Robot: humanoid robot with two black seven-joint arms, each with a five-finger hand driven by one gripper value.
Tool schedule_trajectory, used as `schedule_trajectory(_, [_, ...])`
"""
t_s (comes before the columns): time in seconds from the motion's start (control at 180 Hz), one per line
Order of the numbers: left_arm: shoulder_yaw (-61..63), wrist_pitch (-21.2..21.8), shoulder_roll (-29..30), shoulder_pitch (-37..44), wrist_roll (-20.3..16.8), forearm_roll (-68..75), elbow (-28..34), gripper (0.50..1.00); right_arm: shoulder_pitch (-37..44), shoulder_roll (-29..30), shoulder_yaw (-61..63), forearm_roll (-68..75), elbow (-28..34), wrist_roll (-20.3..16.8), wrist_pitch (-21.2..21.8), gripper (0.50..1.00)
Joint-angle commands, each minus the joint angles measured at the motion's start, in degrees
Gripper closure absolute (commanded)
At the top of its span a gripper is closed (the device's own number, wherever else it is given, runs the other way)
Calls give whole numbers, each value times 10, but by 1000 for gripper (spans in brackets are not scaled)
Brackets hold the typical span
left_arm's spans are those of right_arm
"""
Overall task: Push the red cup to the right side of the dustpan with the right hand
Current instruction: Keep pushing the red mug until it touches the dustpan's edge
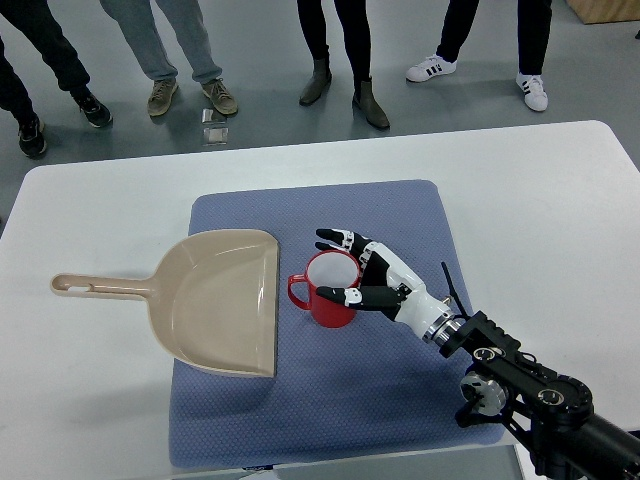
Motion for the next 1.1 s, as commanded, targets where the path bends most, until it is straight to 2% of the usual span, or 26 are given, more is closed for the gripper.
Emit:
schedule_trajectory(0.0, [0, 0, 0, 0, 0, 0, 0, 500, -1, 1, -3, 0, 0, 0, 1, 572])
schedule_trajectory(1.092, [0, 0, 0, 0, 0, 0, 1, 500, -14, 1, -31, -13, 15, -4, 3, 572])
